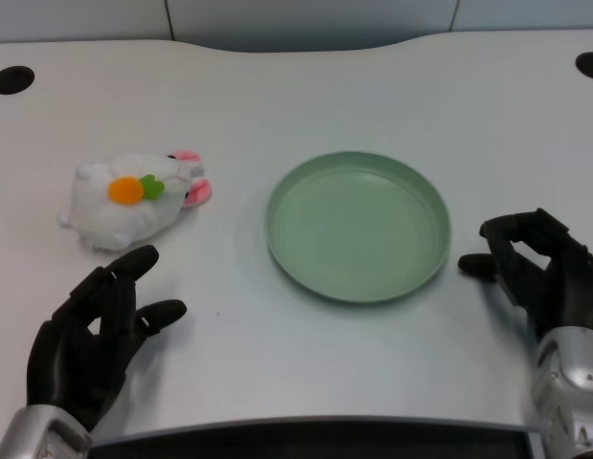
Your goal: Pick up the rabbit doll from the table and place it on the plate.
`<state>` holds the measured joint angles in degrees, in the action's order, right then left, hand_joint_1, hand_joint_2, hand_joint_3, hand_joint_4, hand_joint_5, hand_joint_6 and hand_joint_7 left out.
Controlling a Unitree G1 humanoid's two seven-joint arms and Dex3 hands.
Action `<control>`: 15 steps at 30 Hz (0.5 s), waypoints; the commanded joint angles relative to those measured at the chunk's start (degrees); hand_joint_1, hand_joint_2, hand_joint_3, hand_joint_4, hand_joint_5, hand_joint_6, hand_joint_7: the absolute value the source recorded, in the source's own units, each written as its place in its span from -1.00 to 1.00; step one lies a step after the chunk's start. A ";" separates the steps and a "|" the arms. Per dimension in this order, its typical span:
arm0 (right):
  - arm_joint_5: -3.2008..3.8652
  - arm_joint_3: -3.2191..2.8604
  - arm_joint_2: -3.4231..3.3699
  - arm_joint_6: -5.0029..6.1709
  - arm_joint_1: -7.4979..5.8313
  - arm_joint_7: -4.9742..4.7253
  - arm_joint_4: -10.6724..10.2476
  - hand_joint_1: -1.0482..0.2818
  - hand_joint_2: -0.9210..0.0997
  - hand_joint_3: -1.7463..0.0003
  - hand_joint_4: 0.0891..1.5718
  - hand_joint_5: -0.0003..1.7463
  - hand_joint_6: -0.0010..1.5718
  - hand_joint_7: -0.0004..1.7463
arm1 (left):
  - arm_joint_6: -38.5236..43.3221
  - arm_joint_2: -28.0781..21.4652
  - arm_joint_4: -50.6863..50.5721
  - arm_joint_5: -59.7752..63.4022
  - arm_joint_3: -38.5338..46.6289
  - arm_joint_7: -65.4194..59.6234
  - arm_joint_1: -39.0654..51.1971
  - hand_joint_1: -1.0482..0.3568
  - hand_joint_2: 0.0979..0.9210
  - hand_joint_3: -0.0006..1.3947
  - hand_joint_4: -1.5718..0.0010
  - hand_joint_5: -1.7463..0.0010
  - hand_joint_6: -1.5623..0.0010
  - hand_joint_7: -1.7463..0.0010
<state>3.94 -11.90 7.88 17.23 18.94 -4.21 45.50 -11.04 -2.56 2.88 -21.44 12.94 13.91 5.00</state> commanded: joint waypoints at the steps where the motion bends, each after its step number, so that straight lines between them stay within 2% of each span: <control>1: 0.39 -0.22 -0.17 -0.17 -0.02 0.11 -0.17 -0.54 -1.00 0.77 0.03 -0.03 -0.11 0.51 | 4.66 -0.57 0.97 1.33 -0.87 2.37 0.73 -0.40 1.00 -0.42 0.59 -0.51 0.45 0.37; 5: 0.42 -0.19 -0.16 -0.21 -0.01 0.07 -0.18 -0.54 -1.00 0.77 0.03 -0.03 -0.10 0.51 | 6.00 -0.55 1.69 1.47 -0.95 2.83 0.69 -0.40 1.00 -0.43 0.58 -0.51 0.46 0.36; 8: 0.03 -0.01 0.00 1.61 0.13 0.19 0.97 -0.54 -1.00 0.77 0.03 -0.03 -0.10 0.51 | 11.69 -1.48 -3.60 4.96 -2.80 3.64 2.08 -0.32 1.00 -0.36 0.64 -0.48 0.50 0.37; 11: 0.28 -0.03 -0.15 0.66 0.14 0.19 0.55 -0.55 -1.00 0.77 0.01 -0.04 -0.10 0.51 | 18.73 -2.39 -4.83 8.47 -3.53 3.86 2.26 -0.25 1.00 -0.32 0.66 -0.47 0.52 0.37; 13: 0.42 -0.05 -0.38 -0.14 0.12 -0.07 0.00 -0.55 -1.00 0.77 0.01 -0.04 -0.10 0.51 | 24.21 -4.58 -3.34 12.19 -3.82 3.85 1.01 -0.27 1.00 -0.33 0.70 -0.45 0.56 0.39; 14: 0.44 -0.06 -0.43 -0.34 0.11 -0.15 -0.15 -0.56 -1.00 0.78 0.01 -0.04 -0.10 0.51 | 25.82 -5.18 -2.69 13.17 -3.92 3.82 0.63 -0.28 1.00 -0.34 0.71 -0.45 0.57 0.39; 15: 0.32 0.01 -0.42 0.22 0.13 -0.11 0.17 -0.55 -1.00 0.78 0.01 -0.04 -0.10 0.51 | 26.96 -6.73 -2.41 15.10 -3.98 3.59 -0.22 -0.30 1.00 -0.36 0.74 -0.43 0.59 0.40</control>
<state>4.09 -11.85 7.75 17.65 18.99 -4.24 45.83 14.02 -7.47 -0.26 -8.24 9.27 17.52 5.73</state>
